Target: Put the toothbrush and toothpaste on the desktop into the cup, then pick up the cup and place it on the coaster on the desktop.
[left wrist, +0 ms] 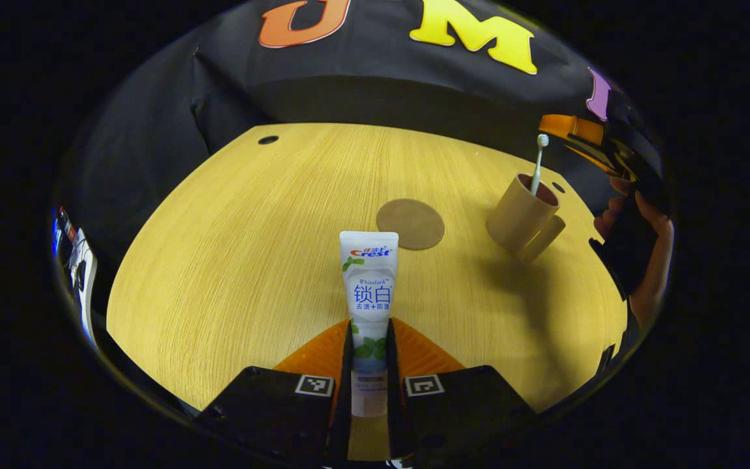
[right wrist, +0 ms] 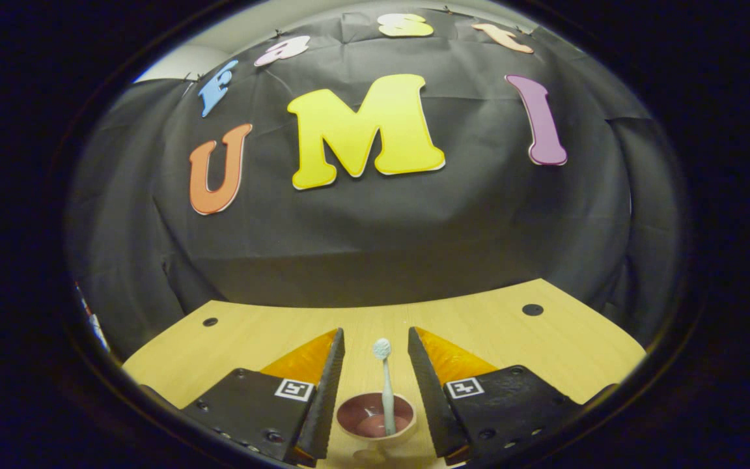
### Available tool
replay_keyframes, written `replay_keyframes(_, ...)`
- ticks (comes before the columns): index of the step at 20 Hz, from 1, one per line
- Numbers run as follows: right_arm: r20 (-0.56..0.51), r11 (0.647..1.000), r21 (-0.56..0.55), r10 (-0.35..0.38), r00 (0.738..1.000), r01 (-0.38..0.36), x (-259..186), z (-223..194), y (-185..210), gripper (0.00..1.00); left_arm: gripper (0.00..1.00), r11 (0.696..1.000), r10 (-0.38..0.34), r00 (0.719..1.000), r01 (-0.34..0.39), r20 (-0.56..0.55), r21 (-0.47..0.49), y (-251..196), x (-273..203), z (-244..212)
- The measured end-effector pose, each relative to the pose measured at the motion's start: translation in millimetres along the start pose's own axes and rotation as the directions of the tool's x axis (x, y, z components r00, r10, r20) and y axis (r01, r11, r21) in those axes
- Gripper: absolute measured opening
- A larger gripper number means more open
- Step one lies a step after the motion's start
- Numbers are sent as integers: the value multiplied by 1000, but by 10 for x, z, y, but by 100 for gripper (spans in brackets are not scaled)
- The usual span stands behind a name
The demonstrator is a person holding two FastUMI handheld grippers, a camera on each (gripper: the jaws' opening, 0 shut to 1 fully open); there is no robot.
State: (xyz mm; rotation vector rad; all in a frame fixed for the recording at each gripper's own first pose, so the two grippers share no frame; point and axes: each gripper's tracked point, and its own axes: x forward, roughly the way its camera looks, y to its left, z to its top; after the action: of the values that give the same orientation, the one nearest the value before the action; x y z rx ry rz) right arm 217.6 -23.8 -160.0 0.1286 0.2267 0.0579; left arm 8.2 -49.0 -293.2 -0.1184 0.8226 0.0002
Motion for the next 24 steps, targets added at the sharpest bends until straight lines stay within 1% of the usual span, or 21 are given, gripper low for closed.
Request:
replay_keyframes(1,0,1000,-3,-2,1000,2,-37,-2,-16,54,26,1000,-12,999,11,37,3,-49,-14,102)
replay_keyframes(2,1,1000,-3,-4,1000,4,-86,20,-38,59,26,999,-31,997,30,71,12,-160,13,245)
replay_keyframes(4,0,1000,-7,-9,1000,9,-188,35,-108,59,26,998,-57,985,50,164,47,-336,8,542)
replay_keyframes(6,0,999,-32,2,1000,-2,-289,61,-137,58,26,995,-78,962,58,262,82,-516,-1,820)
replay_keyframes(7,-2,999,-42,6,1000,-6,-335,65,-173,58,26,993,-100,949,74,301,96,-636,21,943)
replay_keyframes(8,-5,999,-40,8,1000,-9,-386,88,-219,61,25,990,-123,937,90,328,113,-782,66,1064)
replay_keyframes(10,-6,999,-33,6,1000,-6,-471,110,-342,64,26,984,-159,911,116,381,133,-1020,142,1274)
replay_keyframes(11,-4,999,-35,2,1000,-2,-505,127,-422,64,26,983,-169,894,125,415,131,-1122,176,1387)
replay_keyframes(12,-4,999,-36,-1,1000,1,-532,127,-493,64,26,983,-179,871,136,458,127,-1205,164,1490)
replay_keyframes(15,-15,998,-57,-14,1000,13,-592,141,-733,64,26,978,-207,796,155,569,139,-1504,191,1787)
replay_keyframes(17,-8,997,-70,-31,999,31,-622,200,-933,64,26,971,-237,751,162,616,175,-1746,221,1951)
replay_keyframes(19,-7,995,-79,-55,998,54,-646,222,-1117,64,26,966,-258,714,170,651,196,-1930,249,2084)
replay_keyframes(20,-9,994,-83,-66,998,65,-655,217,-1193,64,33,964,-264,698,173,665,201,-1986,263,2151)
replay_keyframes(21,-10,993,-91,-77,997,76,-664,204,-1263,64,27,962,-271,684,179,677,204,-2046,292,2177)
replay_keyframes(24,-40,991,-97,-99,994,95,-679,76,-1403,64,29,957,-289,660,178,693,230,-2177,407,2198)
